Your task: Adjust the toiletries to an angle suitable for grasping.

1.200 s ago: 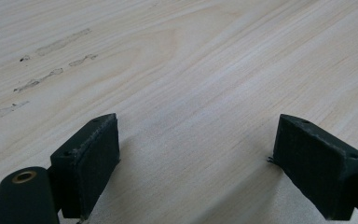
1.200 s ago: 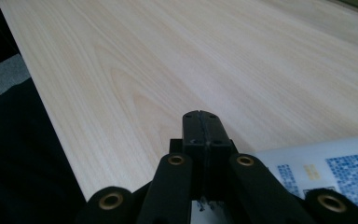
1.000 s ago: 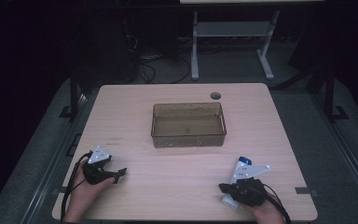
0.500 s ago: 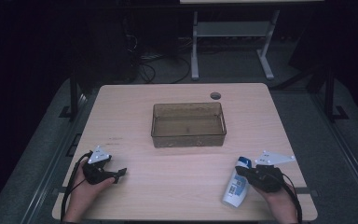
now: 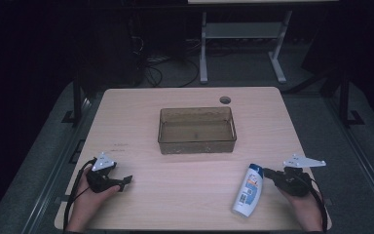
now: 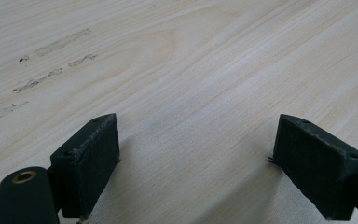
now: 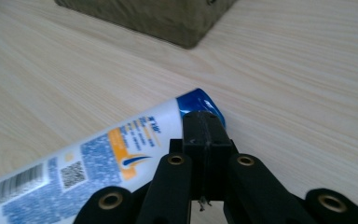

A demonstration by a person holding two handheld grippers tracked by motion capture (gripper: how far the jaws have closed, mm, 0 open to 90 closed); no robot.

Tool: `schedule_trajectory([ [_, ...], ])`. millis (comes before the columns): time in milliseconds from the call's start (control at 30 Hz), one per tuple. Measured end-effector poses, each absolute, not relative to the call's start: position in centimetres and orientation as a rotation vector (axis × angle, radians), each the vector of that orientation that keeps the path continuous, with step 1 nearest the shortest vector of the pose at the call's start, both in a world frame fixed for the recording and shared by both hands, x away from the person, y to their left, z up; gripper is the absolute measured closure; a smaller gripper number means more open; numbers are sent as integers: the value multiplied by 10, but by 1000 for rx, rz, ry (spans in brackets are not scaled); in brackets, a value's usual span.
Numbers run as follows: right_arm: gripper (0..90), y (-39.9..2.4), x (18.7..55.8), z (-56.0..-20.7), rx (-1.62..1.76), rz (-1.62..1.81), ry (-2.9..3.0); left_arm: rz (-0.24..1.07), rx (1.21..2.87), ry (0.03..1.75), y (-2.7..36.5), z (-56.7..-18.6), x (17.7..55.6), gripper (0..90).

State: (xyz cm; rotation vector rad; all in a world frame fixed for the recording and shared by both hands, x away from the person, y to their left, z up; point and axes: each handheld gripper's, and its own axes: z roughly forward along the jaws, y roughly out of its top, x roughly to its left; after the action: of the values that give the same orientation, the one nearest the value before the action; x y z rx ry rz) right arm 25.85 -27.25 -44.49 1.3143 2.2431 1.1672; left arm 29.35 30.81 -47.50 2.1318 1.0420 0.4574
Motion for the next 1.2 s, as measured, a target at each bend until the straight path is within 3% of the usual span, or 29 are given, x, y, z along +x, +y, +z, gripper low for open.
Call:
schedule_trajectory([
  [567, 900, -277, 273, -468, 1424, 1068, 2296, 459, 2131, 1042, 308, -475, 294, 131],
  [1200, 900, -260, 279, -465, 1368, 1064, 2331, 459, 2131, 1042, 308, -475, 294, 131],
])
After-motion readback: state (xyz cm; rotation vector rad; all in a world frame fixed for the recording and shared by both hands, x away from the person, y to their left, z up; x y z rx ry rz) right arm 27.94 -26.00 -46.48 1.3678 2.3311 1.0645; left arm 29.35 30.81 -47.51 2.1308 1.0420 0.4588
